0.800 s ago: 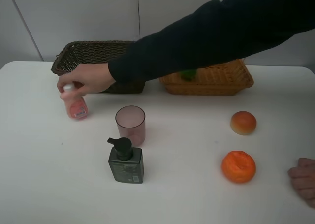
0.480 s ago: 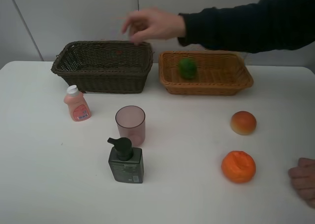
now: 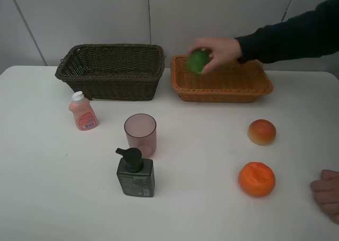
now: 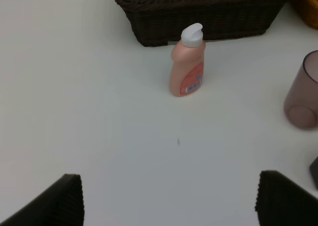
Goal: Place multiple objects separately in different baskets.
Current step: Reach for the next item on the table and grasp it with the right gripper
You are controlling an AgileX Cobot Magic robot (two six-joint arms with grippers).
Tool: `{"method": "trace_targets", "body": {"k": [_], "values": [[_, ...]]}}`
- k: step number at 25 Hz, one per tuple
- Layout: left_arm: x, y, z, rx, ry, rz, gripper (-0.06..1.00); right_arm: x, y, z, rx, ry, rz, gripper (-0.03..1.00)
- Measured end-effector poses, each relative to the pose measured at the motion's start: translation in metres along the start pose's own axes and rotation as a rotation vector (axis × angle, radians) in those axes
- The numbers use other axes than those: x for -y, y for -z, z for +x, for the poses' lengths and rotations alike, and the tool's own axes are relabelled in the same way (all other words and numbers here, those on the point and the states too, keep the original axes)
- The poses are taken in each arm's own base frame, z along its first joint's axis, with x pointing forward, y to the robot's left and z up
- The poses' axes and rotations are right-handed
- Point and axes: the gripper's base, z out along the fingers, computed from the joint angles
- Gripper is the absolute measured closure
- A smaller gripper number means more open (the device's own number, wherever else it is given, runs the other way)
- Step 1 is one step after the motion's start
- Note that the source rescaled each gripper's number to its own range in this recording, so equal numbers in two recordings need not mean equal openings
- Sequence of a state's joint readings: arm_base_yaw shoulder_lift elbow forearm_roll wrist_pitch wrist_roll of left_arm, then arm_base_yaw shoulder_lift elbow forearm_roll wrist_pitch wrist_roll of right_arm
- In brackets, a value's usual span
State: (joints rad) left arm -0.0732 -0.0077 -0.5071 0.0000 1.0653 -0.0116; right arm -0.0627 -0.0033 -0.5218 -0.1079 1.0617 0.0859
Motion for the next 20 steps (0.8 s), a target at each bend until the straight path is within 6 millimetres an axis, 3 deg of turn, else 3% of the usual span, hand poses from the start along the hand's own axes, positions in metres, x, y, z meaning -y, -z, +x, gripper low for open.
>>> {"method": "trace_targets", "body": {"k": [20], "values": [[0.0,0.0,0.0,0.0,0.0,0.0,0.05,0.0,0.0,0.0,0.0,0.0,0.0,0.17]]}}
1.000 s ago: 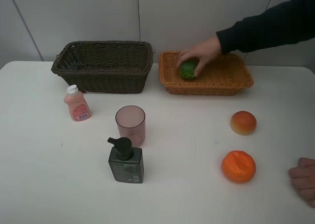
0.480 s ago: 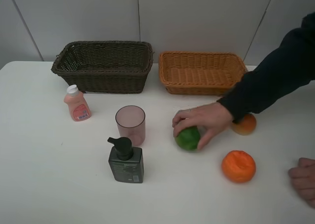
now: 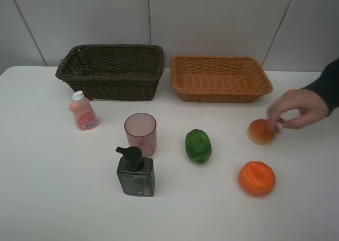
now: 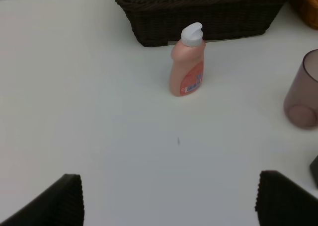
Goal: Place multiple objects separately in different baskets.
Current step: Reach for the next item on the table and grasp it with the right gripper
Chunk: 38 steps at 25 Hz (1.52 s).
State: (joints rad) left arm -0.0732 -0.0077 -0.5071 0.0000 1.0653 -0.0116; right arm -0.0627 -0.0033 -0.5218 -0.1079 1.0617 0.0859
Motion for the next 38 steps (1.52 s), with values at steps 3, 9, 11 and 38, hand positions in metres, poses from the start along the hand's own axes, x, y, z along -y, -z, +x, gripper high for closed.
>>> {"method": "trace_targets", "body": {"k": [3,9,11,38], "values": [[0.0,0.0,0.0,0.0,0.0,0.0,0.05,0.0,0.0,0.0,0.0,0.0,0.0,0.17],[0.0,0.0,0.0,0.0,0.0,0.0,0.05,0.0,0.0,0.0,0.0,0.0,0.0,0.17],[0.0,0.0,0.0,0.0,0.0,0.0,0.05,0.0,0.0,0.0,0.0,0.0,0.0,0.17],[0.0,0.0,0.0,0.0,0.0,0.0,0.05,0.0,0.0,0.0,0.0,0.0,0.0,0.17]]}}
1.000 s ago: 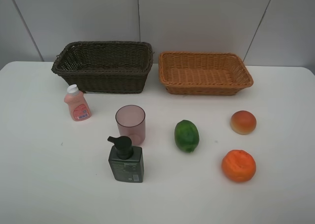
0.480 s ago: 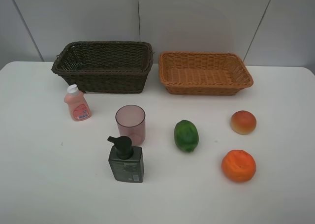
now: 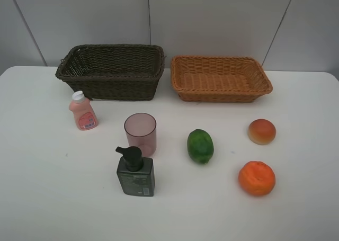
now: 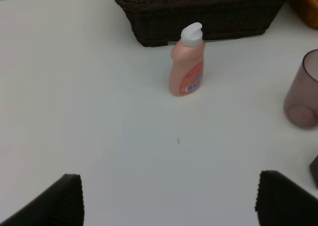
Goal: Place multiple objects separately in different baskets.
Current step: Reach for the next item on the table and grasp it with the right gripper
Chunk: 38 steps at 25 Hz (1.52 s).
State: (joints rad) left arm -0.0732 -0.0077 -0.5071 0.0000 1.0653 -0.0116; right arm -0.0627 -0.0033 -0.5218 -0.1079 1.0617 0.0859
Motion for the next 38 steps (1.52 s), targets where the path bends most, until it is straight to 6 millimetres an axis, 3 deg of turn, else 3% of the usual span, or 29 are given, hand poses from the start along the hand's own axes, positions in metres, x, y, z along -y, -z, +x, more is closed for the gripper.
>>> {"method": "trace_targets", "body": {"k": [38], "values": [[0.0,0.0,0.0,0.0,0.0,0.0,0.05,0.0,0.0,0.0,0.0,0.0,0.0,0.17]]}}
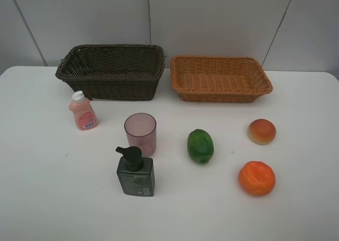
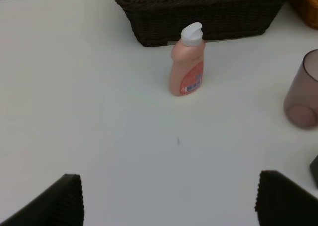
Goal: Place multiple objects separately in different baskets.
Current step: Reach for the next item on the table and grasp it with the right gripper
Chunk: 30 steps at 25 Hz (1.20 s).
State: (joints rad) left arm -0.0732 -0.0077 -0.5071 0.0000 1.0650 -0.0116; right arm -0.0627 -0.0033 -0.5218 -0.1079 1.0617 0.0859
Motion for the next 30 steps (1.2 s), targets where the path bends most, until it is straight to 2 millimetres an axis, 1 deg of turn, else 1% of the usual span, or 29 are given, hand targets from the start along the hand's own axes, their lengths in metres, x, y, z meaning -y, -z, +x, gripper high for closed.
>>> {"method": "trace_targets", "body": {"k": [30], "values": [[0.0,0.0,0.0,0.0,0.0,0.0,0.05,0.0,0.0,0.0,0.0,0.0,0.0,0.17]]}}
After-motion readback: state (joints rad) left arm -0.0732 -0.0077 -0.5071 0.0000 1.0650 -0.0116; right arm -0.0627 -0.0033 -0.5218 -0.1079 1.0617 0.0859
